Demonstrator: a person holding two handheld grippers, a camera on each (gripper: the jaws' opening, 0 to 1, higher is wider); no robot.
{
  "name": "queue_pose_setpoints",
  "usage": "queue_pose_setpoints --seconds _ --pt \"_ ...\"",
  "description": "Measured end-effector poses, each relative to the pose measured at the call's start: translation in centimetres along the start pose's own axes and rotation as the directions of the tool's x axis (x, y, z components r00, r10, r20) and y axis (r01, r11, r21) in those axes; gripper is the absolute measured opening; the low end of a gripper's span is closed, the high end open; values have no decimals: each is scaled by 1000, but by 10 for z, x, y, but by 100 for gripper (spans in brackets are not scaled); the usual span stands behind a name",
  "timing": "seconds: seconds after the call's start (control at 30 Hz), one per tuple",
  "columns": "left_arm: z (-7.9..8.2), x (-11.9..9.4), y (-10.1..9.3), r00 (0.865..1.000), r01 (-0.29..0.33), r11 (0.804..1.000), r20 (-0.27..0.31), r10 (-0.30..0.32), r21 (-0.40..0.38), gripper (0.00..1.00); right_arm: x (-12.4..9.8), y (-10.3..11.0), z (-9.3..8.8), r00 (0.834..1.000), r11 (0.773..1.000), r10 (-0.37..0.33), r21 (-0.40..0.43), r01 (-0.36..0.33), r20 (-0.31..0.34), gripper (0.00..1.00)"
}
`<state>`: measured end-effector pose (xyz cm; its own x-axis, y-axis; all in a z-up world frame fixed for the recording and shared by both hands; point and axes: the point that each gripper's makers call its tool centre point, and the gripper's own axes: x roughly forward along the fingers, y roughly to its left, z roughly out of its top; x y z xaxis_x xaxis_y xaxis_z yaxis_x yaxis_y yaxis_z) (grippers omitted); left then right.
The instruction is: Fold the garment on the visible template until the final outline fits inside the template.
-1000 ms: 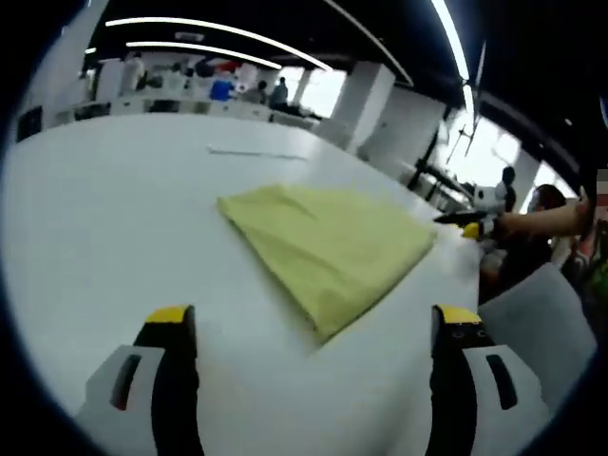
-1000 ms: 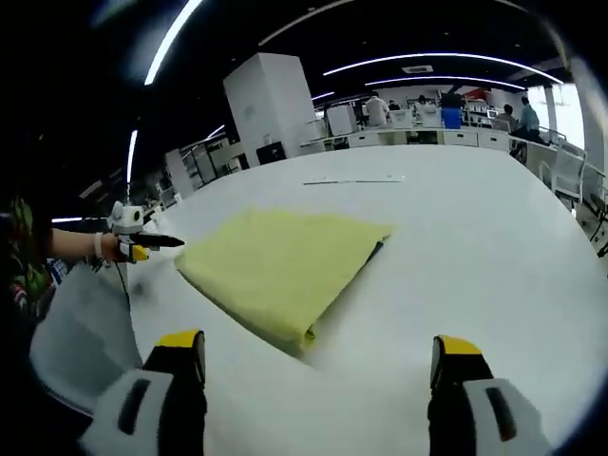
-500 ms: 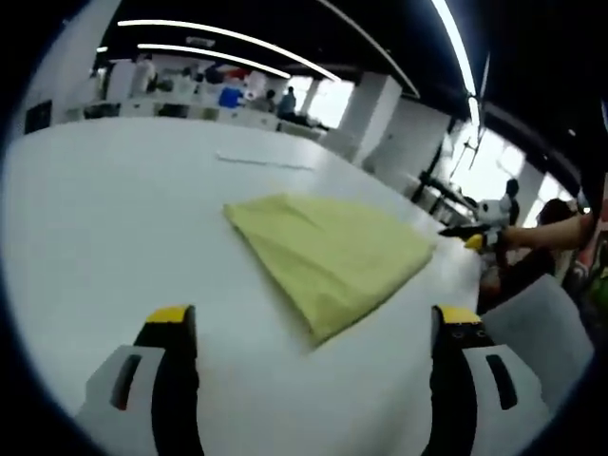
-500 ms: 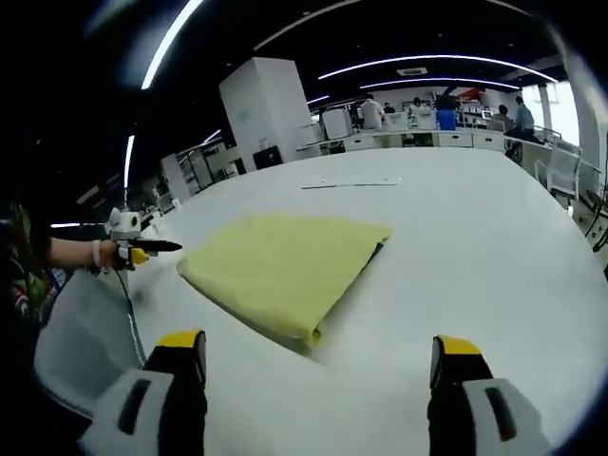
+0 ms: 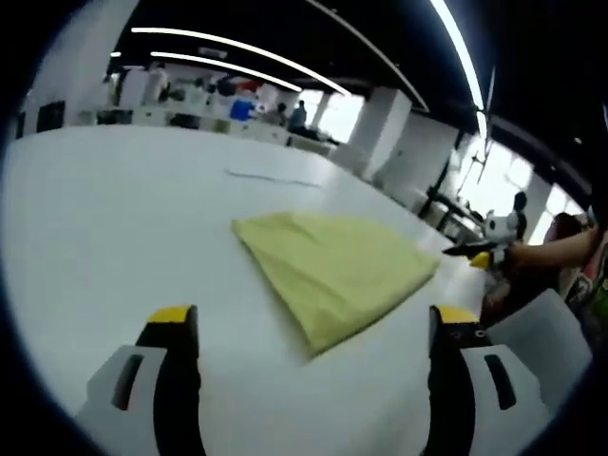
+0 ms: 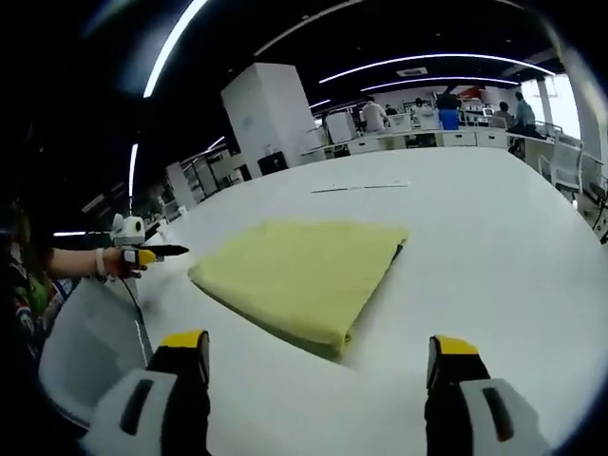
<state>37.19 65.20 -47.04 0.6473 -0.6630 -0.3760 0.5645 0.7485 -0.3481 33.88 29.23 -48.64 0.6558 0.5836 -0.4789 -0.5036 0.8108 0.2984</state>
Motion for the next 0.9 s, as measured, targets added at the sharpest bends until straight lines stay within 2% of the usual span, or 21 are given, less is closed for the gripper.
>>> queue_pose_setpoints --seconds 0.27,0.47,0.67,0.9 --pt "6 1 -5 999 -3 1000 37 3 -6 97 -6 2 -8 1000 1000 -12 9 12 4 96" --pt "4 3 -10 1000 7 1000 26 -8 19 97 -11 5 -1 1000 1000 -16 -5 16 12 97" --pt "14 4 -11 997 22 1000 71 -22 5 96 -16 9 7 999 1000 -28 -9 28 27 99" --pt "12 5 -11 998 24 1000 58 -25 20 96 -16 16 4 999 999 -36 -17 36 22 99"
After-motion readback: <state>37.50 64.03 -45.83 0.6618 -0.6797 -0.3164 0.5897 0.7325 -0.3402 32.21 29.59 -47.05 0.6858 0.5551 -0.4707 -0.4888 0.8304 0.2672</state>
